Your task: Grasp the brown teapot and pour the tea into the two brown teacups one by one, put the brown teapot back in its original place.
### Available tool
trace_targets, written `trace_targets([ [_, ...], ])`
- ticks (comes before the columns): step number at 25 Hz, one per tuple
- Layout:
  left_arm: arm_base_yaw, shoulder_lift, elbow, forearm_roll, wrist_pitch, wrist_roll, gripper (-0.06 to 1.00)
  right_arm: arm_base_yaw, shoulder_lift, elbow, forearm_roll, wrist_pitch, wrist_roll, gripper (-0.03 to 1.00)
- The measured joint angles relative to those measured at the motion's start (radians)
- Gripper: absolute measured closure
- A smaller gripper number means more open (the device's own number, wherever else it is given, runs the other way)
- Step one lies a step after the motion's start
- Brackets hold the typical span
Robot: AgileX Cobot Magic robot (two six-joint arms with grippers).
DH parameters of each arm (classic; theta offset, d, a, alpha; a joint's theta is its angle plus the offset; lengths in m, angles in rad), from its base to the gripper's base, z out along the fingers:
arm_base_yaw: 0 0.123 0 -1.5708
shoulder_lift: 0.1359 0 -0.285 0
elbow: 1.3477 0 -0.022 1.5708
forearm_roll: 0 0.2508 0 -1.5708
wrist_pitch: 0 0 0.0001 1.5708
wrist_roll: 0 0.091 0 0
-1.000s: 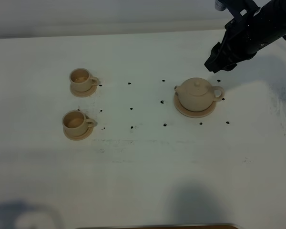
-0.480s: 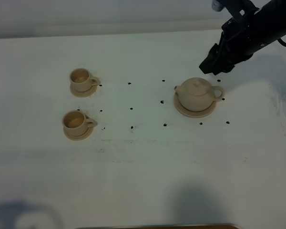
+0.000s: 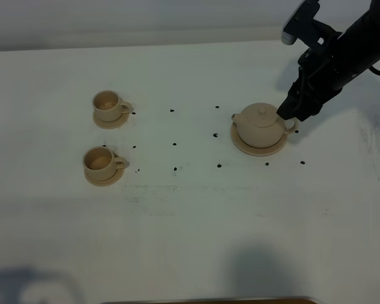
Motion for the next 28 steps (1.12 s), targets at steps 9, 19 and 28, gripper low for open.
trace_targets([
  [9, 0.0, 0.0, 0.0, 0.0, 0.0, 0.0, 0.44, -0.061, 0.008, -0.042, -0.033, 0.035, -0.045, 0.51],
  [19, 0.0, 0.0, 0.0, 0.0, 0.0, 0.0, 0.44, -0.062, 0.072, -0.052, -0.176, 0.024, -0.042, 0.51],
  [28, 0.0, 0.0, 0.0, 0.0, 0.0, 0.0, 0.44, -0.011, 0.088, -0.052, -0.287, -0.017, -0.031, 0.51],
])
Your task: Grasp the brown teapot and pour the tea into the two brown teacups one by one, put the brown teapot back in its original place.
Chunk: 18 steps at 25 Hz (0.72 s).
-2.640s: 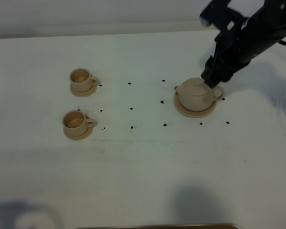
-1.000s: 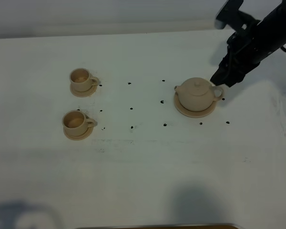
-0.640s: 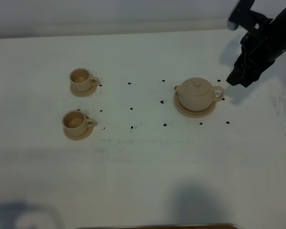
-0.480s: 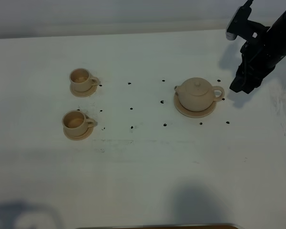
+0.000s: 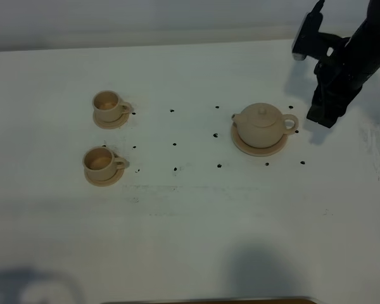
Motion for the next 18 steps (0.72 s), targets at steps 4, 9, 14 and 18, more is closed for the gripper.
trace_targets([
  [4, 0.0, 0.0, 0.0, 0.0, 0.0, 0.0, 0.44, 0.028, 0.002, 0.0, -0.024, -0.017, 0.001, 0.51],
  [9, 0.0, 0.0, 0.0, 0.0, 0.0, 0.0, 0.44, 0.058, 0.002, 0.0, -0.038, -0.032, 0.004, 0.51],
  [14, -0.012, 0.0, 0.0, -0.001, 0.0, 0.0, 0.44, 0.077, 0.016, 0.0, -0.055, -0.04, 0.006, 0.51],
  [18, -0.013, 0.0, 0.0, -0.002, 0.0, 0.0, 0.44, 0.088, 0.036, 0.0, -0.067, -0.042, 0.008, 0.52],
])
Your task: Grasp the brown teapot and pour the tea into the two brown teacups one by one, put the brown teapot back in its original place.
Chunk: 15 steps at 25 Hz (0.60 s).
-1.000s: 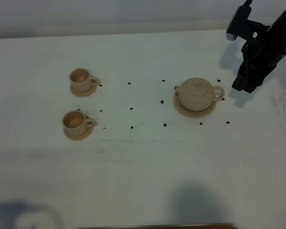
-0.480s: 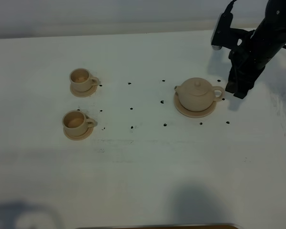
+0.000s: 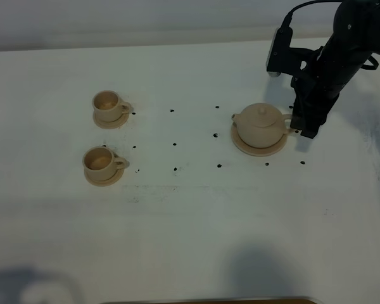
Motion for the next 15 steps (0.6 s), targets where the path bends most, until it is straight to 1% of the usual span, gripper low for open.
trace_targets([
  [15, 0.0, 0.0, 0.0, -0.001, 0.0, 0.0, 0.44, 0.028, 0.041, -0.029, -0.012, 0.002, 0.015, 0.53],
])
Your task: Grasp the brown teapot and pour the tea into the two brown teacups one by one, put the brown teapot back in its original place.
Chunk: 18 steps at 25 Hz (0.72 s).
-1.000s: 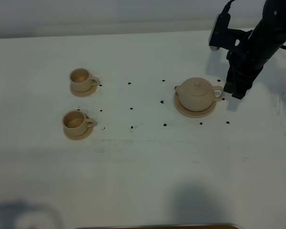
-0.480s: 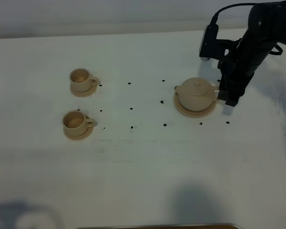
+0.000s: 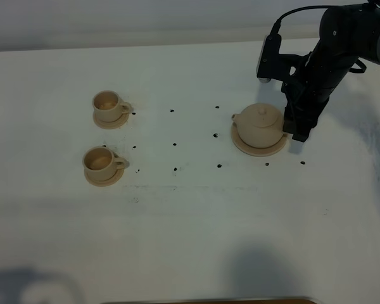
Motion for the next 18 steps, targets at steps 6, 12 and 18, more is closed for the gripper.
trace_targets([
  [6, 0.0, 0.0, 0.0, 0.0, 0.0, 0.0, 0.44, 0.001, 0.01, -0.001, 0.0, 0.006, 0.0, 0.53],
  [12, 0.0, 0.0, 0.0, 0.0, 0.0, 0.0, 0.44, 0.001, 0.01, -0.001, 0.0, 0.035, 0.008, 0.53],
  [18, 0.0, 0.0, 0.0, 0.0, 0.0, 0.0, 0.44, 0.001, 0.01, -0.001, 0.0, 0.057, 0.01, 0.53],
])
